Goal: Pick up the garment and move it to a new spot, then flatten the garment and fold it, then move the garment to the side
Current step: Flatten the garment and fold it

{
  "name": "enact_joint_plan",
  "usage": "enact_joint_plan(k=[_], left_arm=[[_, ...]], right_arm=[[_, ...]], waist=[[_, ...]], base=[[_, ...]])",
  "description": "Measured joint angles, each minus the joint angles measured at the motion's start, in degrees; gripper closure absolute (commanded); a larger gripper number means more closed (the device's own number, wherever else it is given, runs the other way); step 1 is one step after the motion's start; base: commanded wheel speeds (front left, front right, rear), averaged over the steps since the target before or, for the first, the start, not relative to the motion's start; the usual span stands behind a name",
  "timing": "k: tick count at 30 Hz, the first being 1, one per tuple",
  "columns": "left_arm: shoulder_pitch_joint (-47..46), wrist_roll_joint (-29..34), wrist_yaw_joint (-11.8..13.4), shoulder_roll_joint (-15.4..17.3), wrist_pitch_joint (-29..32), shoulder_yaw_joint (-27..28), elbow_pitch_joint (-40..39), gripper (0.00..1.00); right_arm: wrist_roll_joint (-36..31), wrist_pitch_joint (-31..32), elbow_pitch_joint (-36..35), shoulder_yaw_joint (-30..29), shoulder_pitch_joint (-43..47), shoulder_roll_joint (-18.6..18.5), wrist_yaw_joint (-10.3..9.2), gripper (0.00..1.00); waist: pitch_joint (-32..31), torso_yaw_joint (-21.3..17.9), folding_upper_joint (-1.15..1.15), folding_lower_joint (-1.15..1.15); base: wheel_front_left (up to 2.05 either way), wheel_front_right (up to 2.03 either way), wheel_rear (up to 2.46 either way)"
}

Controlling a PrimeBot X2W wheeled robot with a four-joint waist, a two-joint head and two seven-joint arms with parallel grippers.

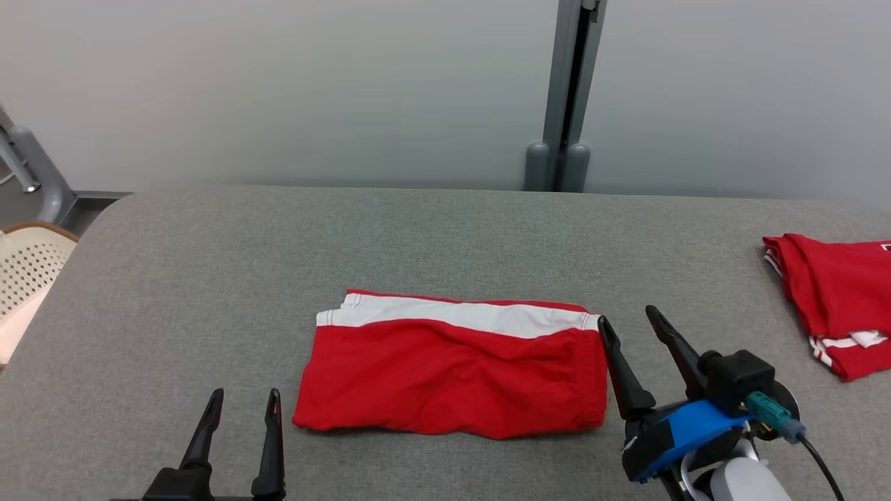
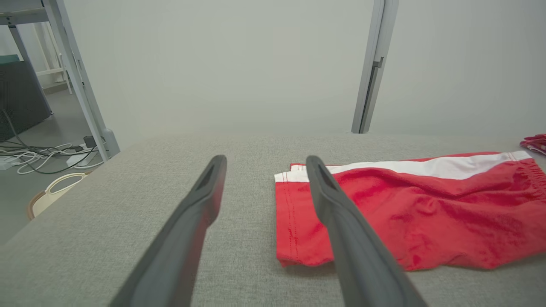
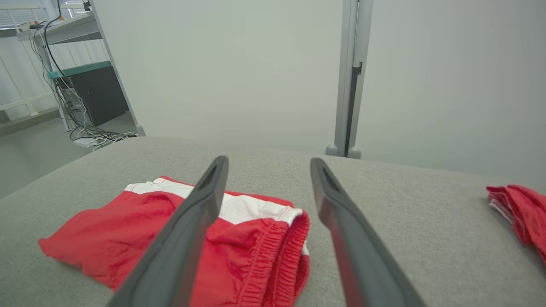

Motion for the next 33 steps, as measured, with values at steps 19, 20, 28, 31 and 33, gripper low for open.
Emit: enact_joint_plan(k=[19,20,28,31,33], left_arm=[[-3.44,2.07,-1.79,-2.57,0.00,1.57,0.71,0.00],[-3.65,2.16,-1.80,-2.69,0.00,1.69,0.76,0.00],[-3.98,2.88,-2.65,-3.33,0.00,2.11,1.16,0.00],[-4.16,2.99,-2.82,-3.54,0.00,2.45,1.15,0.00],[-4.16,3.01,-2.89,-3.61,0.00,2.79,1.27,0.00]], right_arm=[[2.24,-5.22,35.82,-0.90,-13.33,0.02,0.00,0.00],[2.96,-5.37,36.65,-0.76,-13.35,0.02,0.00,0.00],[8.53,-5.79,40.89,1.13,-14.57,0.04,0.02,0.00],[12.25,-5.79,39.87,3.53,-14.64,0.00,0.00,0.01],[14.37,-5.78,39.25,5.04,-14.46,0.00,0.00,0.91]], waist=[[6.06,4.60,0.00,0.00],[6.05,4.59,0.00,0.00],[6.13,4.48,0.00,-0.01],[6.41,4.44,0.00,-0.01],[6.40,4.38,0.00,0.00]], base=[[0.00,0.00,0.00],[0.00,0.00,0.00],[0.00,0.00,0.00],[0.00,0.00,0.00],[0.00,0.00,0.00]])
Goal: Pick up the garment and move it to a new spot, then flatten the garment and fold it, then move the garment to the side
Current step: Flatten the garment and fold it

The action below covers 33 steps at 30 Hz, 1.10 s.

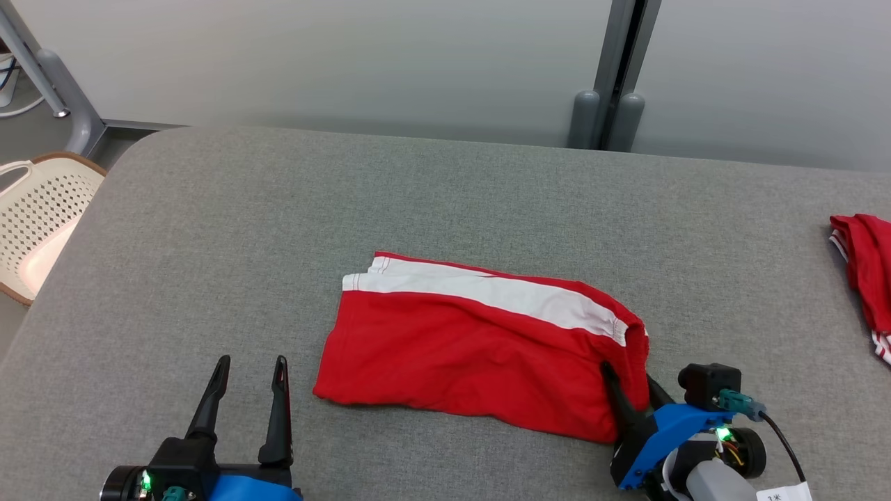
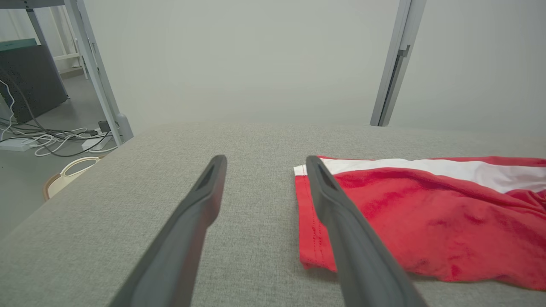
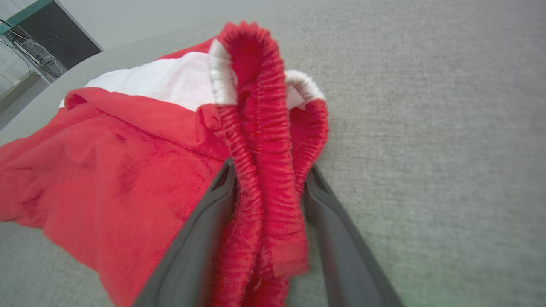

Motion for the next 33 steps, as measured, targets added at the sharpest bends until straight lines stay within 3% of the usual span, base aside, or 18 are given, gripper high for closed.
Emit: enact_joint_plan(k=[1,10,18,23,33], left_arm=[[0.00,0.01,-0.11,-0.02,0.00,0.19,0.05,0.00],[0.72,0.38,-0.51,-0.49,0.00,1.19,0.44,0.00],[2.89,0.30,-0.87,-1.01,0.00,2.22,0.11,0.00],[3.88,0.31,-0.91,-1.29,0.00,2.59,-0.29,0.00],[4.74,0.34,-1.42,-1.99,0.00,2.18,0.19,0.00]], right_arm=[[0.91,0.00,-0.25,0.65,0.02,0.00,0.00,1.00],[2.26,0.02,-1.94,0.29,0.46,-0.55,0.01,1.00],[6.38,1.99,-4.55,1.31,6.54,-11.28,0.01,1.00],[10.68,7.00,-8.27,1.51,8.22,-16.72,0.00,1.00],[20.14,19.57,-25.41,5.27,10.71,-18.40,0.00,1.00]], waist=[[-0.02,-0.06,0.00,0.00],[-1.52,-1.52,0.00,0.00],[-3.59,-4.67,0.00,0.00],[-4.13,-6.68,0.00,0.00],[-5.88,-8.73,0.00,0.00]], base=[[0.00,0.00,0.00],[0.00,0.00,0.00],[0.00,0.00,0.00],[0.00,0.00,0.00],[0.00,0.00,0.00]])
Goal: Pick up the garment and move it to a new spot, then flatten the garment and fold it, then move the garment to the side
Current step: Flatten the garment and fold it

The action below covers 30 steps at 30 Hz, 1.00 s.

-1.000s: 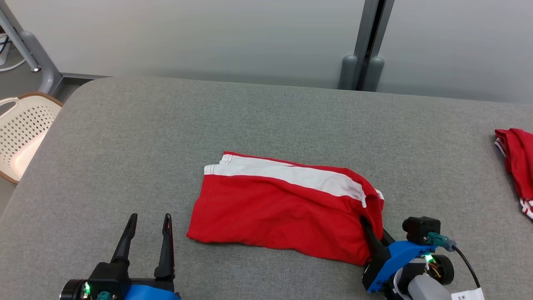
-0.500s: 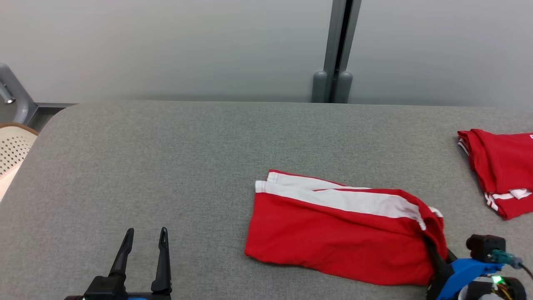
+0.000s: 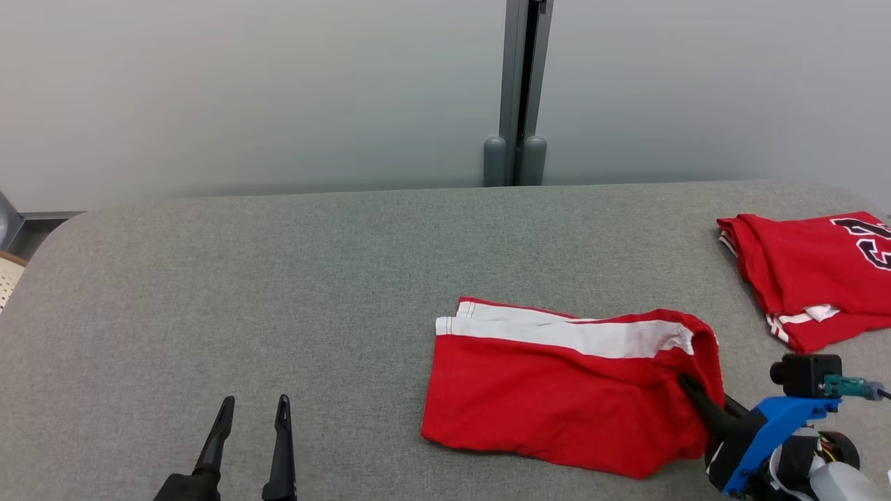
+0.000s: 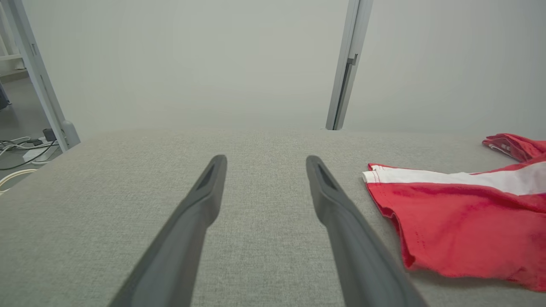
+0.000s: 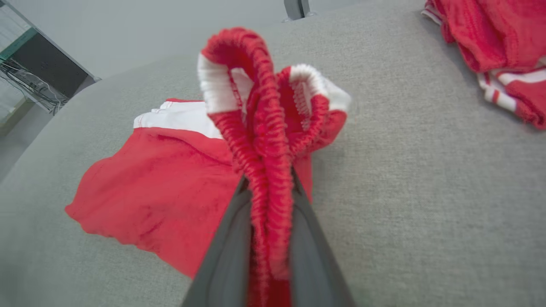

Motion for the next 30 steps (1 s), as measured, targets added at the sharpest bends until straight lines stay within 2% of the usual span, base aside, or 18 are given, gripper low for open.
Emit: enact_joint_plan(k=[6,9,13,17,21,26,29,30], left_arm=[[0.00,0.00,-0.34,-0.46,0.00,-0.35,0.29,0.00],[-0.05,-0.01,-0.45,-0.68,0.00,-0.46,0.37,0.00],[-0.31,0.01,-0.52,-0.83,0.00,-0.58,0.58,0.00],[-0.84,0.08,-0.59,-0.99,0.00,-0.86,0.70,0.00],[-2.11,0.18,-0.94,-1.12,0.00,-1.20,0.93,0.00],[-3.69,0.16,-1.01,-1.24,0.00,-1.32,1.24,0.00],[-4.24,0.14,-1.01,-1.32,0.00,-1.42,1.40,0.00],[-4.39,0.14,-1.01,-1.36,-0.01,-1.47,1.41,0.00]], right_arm=[[5.41,7.32,-10.77,-2.40,1.03,2.36,0.00,1.00],[5.39,10.11,-14.15,-3.27,1.02,4.90,0.00,1.00],[2.79,12.15,-15.35,-3.77,0.04,9.10,0.00,1.00],[-0.25,12.67,-13.58,-3.92,-2.76,14.41,0.00,1.00],[-3.22,12.37,-9.53,-3.46,-5.91,17.08,0.00,1.00],[-6.33,10.29,-2.34,-2.56,-9.45,18.16,0.00,1.00],[-5.58,8.20,1.44,-1.02,-11.21,18.24,0.00,1.00],[-5.50,7.44,2.74,-0.09,-11.81,18.28,0.00,0.58]], waist=[[-0.46,0.31,0.00,0.00],[-0.34,0.71,0.00,0.00],[-0.11,1.58,0.00,0.00],[0.51,2.49,0.00,0.00],[1.60,3.71,0.00,0.00],[3.06,5.36,0.00,0.01],[3.98,6.16,0.00,0.01],[4.25,6.34,0.00,0.01]], base=[[0.00,0.00,0.00],[0.00,0.00,0.00],[0.00,0.00,0.00],[0.00,0.00,0.00],[0.00,0.00,0.00],[0.00,0.00,0.00],[0.00,0.00,0.00],[0.00,0.00,0.00]])
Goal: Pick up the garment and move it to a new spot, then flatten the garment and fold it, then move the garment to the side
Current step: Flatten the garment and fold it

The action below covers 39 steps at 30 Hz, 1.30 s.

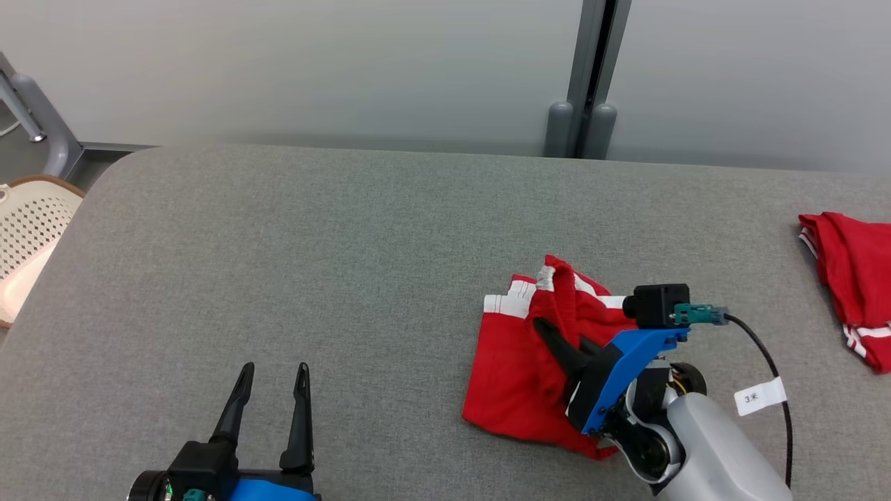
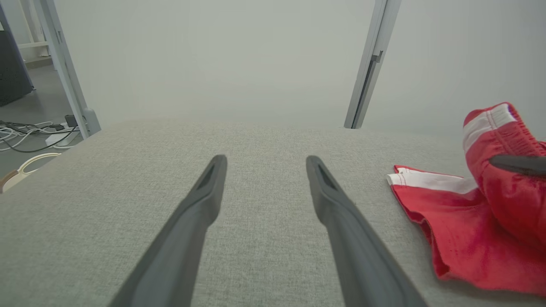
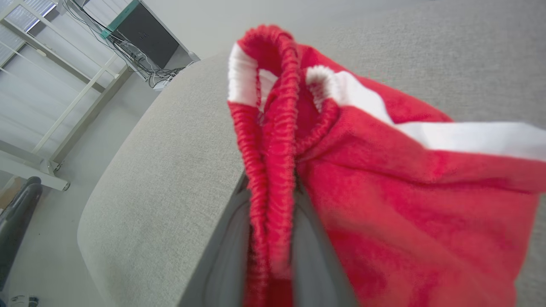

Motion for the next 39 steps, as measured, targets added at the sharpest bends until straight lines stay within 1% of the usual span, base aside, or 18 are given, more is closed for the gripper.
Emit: enact_joint_plan(k=[1,2,6,9,12,14,17,21,24,28,30,33,38,39], left_arm=[[-0.08,0.00,0.01,0.00,0.01,-0.01,0.02,0.00],[-0.16,-0.01,0.01,-0.02,0.01,-0.04,0.04,0.00],[-0.29,-0.09,0.19,-0.09,0.01,0.07,0.12,0.00],[-0.26,-0.09,0.44,-0.13,0.00,0.29,0.13,0.00],[0.01,-0.09,0.52,-0.18,0.01,0.62,0.04,0.00],[0.51,-0.09,0.54,-0.20,0.00,0.92,-0.12,0.00],[1.23,-0.07,0.53,-0.16,0.01,1.55,-0.37,0.00],[2.21,0.08,0.57,0.04,0.00,2.33,-1.13,0.00],[2.37,0.09,0.58,0.31,0.00,3.03,-1.76,0.00],[3.13,0.25,0.63,0.58,0.01,3.65,-2.27,0.00],[3.26,0.25,0.67,0.77,0.00,3.85,-2.50,0.00],[3.40,0.27,0.67,1.20,0.00,4.02,-2.90,0.00],[3.93,0.45,0.75,1.62,0.01,4.04,-3.14,0.00],[3.97,0.44,0.76,1.68,0.01,4.00,-3.22,0.00]], right_arm=[[-0.08,-0.96,1.34,0.81,-0.52,0.07,0.00,0.02],[-0.21,-1.77,2.77,1.40,-0.92,0.11,0.00,0.00],[2.21,-4.69,5.52,4.38,-1.59,0.11,0.00,0.00],[1.96,-8.51,5.72,5.26,-2.25,0.13,0.00,0.00],[-0.64,-12.81,5.46,4.38,-2.50,-0.02,0.00,0.00],[-3.36,-15.90,4.59,3.72,-2.42,-1.22,0.00,0.00],[-5.14,-19.15,2.61,2.38,-0.86,-3.07,0.00,0.00],[-7.00,-22.31,-1.30,-0.34,2.57,-5.97,0.00,0.00],[-7.88,-23.47,-4.50,-3.09,5.31,-7.40,0.00,0.00],[-11.72,-24.61,-9.54,-6.58,9.26,-9.22,0.00,0.00],[-12.16,-24.86,-12.22,-9.02,11.66,-8.95,0.00,0.00],[-15.26,-25.09,-16.48,-11.46,15.04,-8.81,0.00,0.00],[-20.03,-24.43,-23.81,-14.69,21.30,-6.98,0.00,0.00],[-21.79,-24.21,-25.35,-15.00,22.59,-6.62,0.00,0.00]], waist=[[0.24,0.15,0.00,0.00],[0.40,0.29,0.00,0.00],[0.40,0.19,0.00,0.00],[-0.12,-0.60,0.00,0.00],[-0.88,-1.78,0.00,0.00],[-1.54,-2.66,0.00,0.00],[-2.57,-4.19,0.00,-0.01],[-3.66,-6.57,0.00,-0.01],[-4.37,-8.10,0.00,-0.01],[-5.21,-9.65,0.00,-0.01],[-5.58,-10.15,0.00,-0.01],[-5.93,-10.55,0.00,-0.01],[-6.55,-9.72,0.00,-0.01],[-6.69,-9.46,0.00,-0.01]], base=[[0.00,0.00,0.00],[0.00,0.00,0.00],[0.00,0.00,0.00],[0.00,0.00,0.00],[0.00,0.00,0.00],[0.00,0.00,0.00],[0.00,0.00,0.00],[0.00,0.00,0.00],[0.00,0.00,0.00],[0.00,0.00,0.00],[0.00,0.00,0.00],[0.00,0.00,0.00],[0.00,0.00,0.00],[0.00,0.00,0.00]])
